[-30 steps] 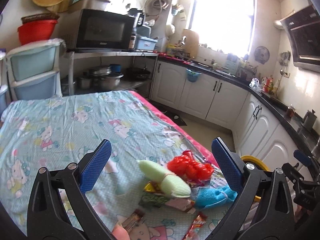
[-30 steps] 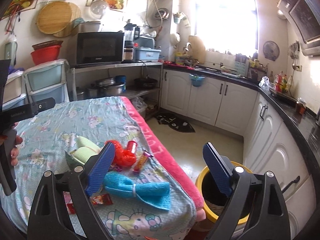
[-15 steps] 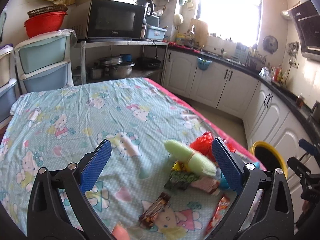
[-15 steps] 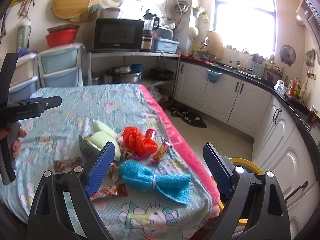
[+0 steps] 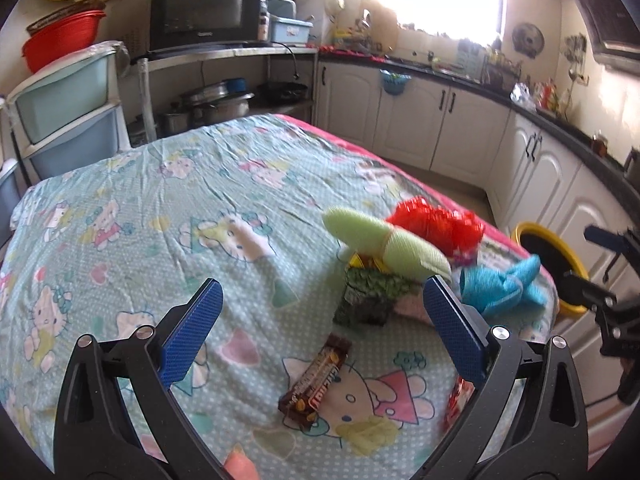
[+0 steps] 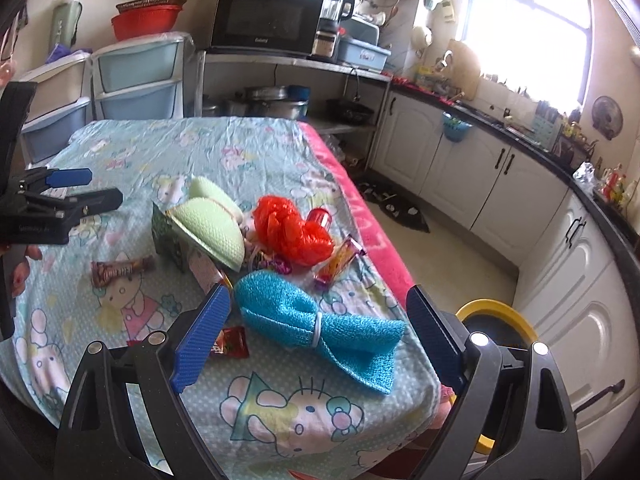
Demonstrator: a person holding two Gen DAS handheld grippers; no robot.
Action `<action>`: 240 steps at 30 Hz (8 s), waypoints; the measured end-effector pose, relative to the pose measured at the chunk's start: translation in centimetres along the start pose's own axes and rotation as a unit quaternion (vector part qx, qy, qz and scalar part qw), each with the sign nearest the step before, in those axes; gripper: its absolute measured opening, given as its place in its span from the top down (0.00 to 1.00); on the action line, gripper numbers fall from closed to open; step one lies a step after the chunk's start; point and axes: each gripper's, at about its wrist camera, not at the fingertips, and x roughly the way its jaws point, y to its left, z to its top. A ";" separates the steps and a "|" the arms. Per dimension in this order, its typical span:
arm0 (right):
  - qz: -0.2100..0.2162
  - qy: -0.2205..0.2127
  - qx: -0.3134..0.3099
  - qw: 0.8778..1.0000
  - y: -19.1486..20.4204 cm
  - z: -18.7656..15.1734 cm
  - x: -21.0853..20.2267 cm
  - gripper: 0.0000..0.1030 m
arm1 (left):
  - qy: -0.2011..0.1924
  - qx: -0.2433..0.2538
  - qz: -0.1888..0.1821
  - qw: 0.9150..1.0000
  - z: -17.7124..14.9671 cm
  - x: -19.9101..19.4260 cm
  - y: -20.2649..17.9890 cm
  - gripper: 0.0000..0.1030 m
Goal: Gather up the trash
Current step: 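Grasp the green snack bag with the left tool while the right tool grasps the blue cloth, then carry both items over the bin and open both tools to drop them, then move both tools back over the remaining trash on the bed, then close the right tool on the red mesh bag while the left tool grasps the green sponge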
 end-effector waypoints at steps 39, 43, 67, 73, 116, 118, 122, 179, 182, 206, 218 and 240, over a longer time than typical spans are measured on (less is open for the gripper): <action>0.116 0.151 -0.151 0.970 2.0 -1.0 10.1 0.66 | 0.071 -0.008 -0.060 0.996 -1.0 7.5 -1.8 0.55; 0.112 0.147 -0.159 0.970 2.0 -0.9 9.5 0.74 | 0.072 -0.011 -0.069 0.995 -1.0 7.5 -1.8 0.63; 0.127 0.060 -0.041 0.989 0.7 1.2 2.7 0.79 | 0.017 0.010 -0.073 0.997 1.7 0.5 -1.4 0.73; 0.121 0.025 -0.012 0.992 -0.7 2.1 0.3 0.79 | -0.005 0.024 -0.088 0.996 3.2 -0.9 -3.2 0.73; -0.043 -0.100 0.186 0.976 -17.5 -0.7 -10.7 0.79 | -0.055 0.104 -0.228 0.966 10.0 0.7 -21.2 0.73; -0.051 -0.102 0.194 0.974 -18.2 -1.0 -10.9 0.79 | -0.052 0.106 -0.236 0.965 10.1 1.1 -22.2 0.73; -0.071 -0.106 0.207 0.970 -19.4 -1.7 -11.4 0.79 | -0.046 0.111 -0.251 0.961 10.1 2.0 -23.9 0.73; -0.128 -0.045 0.277 0.951 -24.5 -4.3 -5.5 0.35 | 0.010 0.077 -0.195 0.978 9.7 8.9 -24.2 0.10; -0.123 -0.052 0.268 0.954 -23.5 -3.7 -6.1 0.34 | -0.003 0.067 -0.183 0.981 9.9 7.6 -22.4 0.10; -0.030 -0.074 0.178 0.981 -13.2 2.3 -6.3 0.28 | -0.051 0.000 -0.103 0.993 8.2 0.8 -10.1 0.10; 0.005 -0.075 0.134 0.988 -9.2 4.2 -5.9 0.27 | -0.050 -0.026 -0.075 0.996 7.1 -0.6 -5.7 0.10; 0.057 -0.023 0.060 0.996 -3.1 4.8 -0.3 0.27 | -0.013 -0.081 -0.048 0.995 4.2 -0.8 1.3 0.10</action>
